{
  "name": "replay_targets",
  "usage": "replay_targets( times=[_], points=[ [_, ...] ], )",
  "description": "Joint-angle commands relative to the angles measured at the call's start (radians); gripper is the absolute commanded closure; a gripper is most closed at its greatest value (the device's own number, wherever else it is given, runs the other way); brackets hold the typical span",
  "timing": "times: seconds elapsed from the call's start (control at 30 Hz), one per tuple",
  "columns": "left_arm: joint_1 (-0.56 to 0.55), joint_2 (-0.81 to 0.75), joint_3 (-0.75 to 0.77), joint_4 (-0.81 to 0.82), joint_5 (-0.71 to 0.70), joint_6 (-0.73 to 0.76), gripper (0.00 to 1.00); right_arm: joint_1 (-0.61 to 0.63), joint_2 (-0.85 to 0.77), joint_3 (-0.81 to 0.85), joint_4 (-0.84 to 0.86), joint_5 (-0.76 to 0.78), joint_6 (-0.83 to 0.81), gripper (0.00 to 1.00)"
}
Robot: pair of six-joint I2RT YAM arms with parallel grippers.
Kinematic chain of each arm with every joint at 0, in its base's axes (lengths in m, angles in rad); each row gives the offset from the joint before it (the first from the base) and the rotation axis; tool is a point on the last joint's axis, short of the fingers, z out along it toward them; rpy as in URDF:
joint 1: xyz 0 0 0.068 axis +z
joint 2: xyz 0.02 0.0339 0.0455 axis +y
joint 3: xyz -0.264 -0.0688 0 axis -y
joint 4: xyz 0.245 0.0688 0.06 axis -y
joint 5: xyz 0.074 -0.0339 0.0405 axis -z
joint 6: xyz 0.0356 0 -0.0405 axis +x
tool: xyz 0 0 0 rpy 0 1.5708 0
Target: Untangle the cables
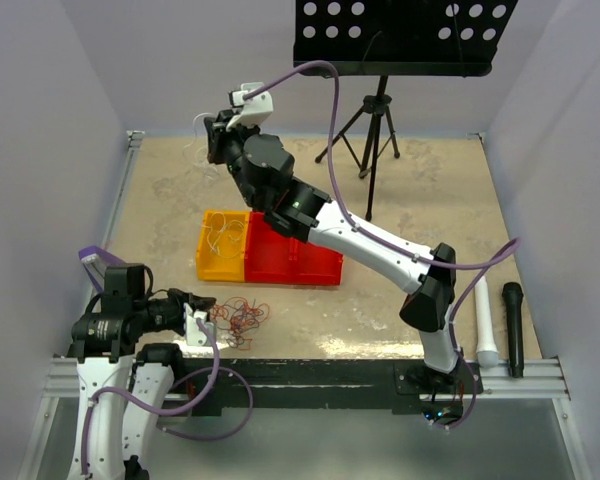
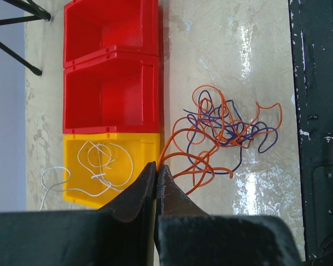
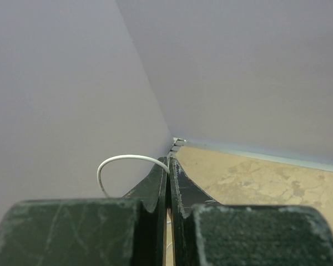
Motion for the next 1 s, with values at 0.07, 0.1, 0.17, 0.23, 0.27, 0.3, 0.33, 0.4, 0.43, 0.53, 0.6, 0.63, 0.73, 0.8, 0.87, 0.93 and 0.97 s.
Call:
replay_targets(
  times=[0.07, 0.1, 0.17, 0.23, 0.27, 0.3, 0.33, 0.4, 0.43, 0.53, 0.6, 0.63, 0.73, 0.8, 0.87, 0.93, 0.97],
  points=[
    [-0.004, 0.016, -0.006, 0.002, 0.044, 0.014, 1.00, -0.008, 0.006, -0.010, 0.041, 0.029, -0.032, 1.00],
    [-0.004, 0.016, -0.006, 0.001, 0.042, 0.013, 1.00, -0.008, 0.003, -0.026, 0.046, 0.032, -0.032, 1.00],
    [-0.004, 0.016, -0.008, 0.002, 0.036, 0.013, 1.00, -0.010, 0.000, -0.062, 0.055, 0.035, -0.029, 1.00],
    [-0.004, 0.018, -0.006, 0.002, 0.031, 0.016, 1.00, -0.010, -0.005, -0.099, 0.066, 0.039, -0.023, 1.00],
    [-0.004, 0.018, -0.006, 0.001, 0.030, 0.016, 1.00, -0.010, -0.005, -0.118, 0.072, 0.039, -0.020, 1.00],
    [-0.004, 0.019, -0.006, 0.002, 0.028, 0.016, 1.00, -0.011, -0.003, -0.134, 0.075, 0.039, -0.015, 1.00],
    [-0.005, 0.019, -0.008, 0.002, 0.028, 0.017, 1.00, -0.013, -0.002, -0.151, 0.081, 0.039, -0.006, 1.00],
    [-0.005, 0.021, -0.005, 0.002, 0.030, 0.014, 1.00, -0.016, 0.006, -0.181, 0.089, 0.033, 0.003, 1.00],
    [-0.005, 0.024, -0.006, 0.002, 0.031, 0.013, 1.00, -0.019, 0.011, -0.191, 0.090, 0.032, 0.011, 1.00],
    [-0.005, 0.025, -0.002, 0.002, 0.035, 0.010, 1.00, -0.027, 0.029, -0.201, 0.081, 0.027, 0.026, 1.00],
    [-0.005, 0.025, 0.001, 0.000, 0.033, 0.007, 1.00, -0.034, 0.037, -0.214, 0.067, 0.024, 0.046, 1.00],
    [-0.005, 0.025, 0.004, 0.002, 0.030, 0.004, 1.00, -0.037, 0.037, -0.227, 0.063, 0.019, 0.063, 1.00],
    [-0.005, 0.024, 0.006, 0.002, 0.024, 0.002, 1.00, -0.039, 0.023, -0.301, 0.050, 0.012, 0.107, 1.00],
    [-0.005, 0.027, 0.009, 0.001, 0.019, 0.005, 1.00, -0.039, 0.006, -0.371, 0.050, -0.008, 0.147, 1.00],
    [-0.005, 0.030, 0.009, 0.002, 0.021, 0.008, 1.00, -0.038, -0.011, -0.447, 0.058, -0.011, 0.173, 1.00],
    [-0.007, 0.033, 0.011, 0.002, 0.027, 0.011, 1.00, -0.036, -0.012, -0.496, 0.050, -0.028, 0.195, 1.00],
    [-0.008, 0.036, 0.011, 0.002, 0.028, 0.011, 1.00, -0.034, -0.009, -0.513, 0.044, -0.039, 0.201, 1.00]
  ],
)
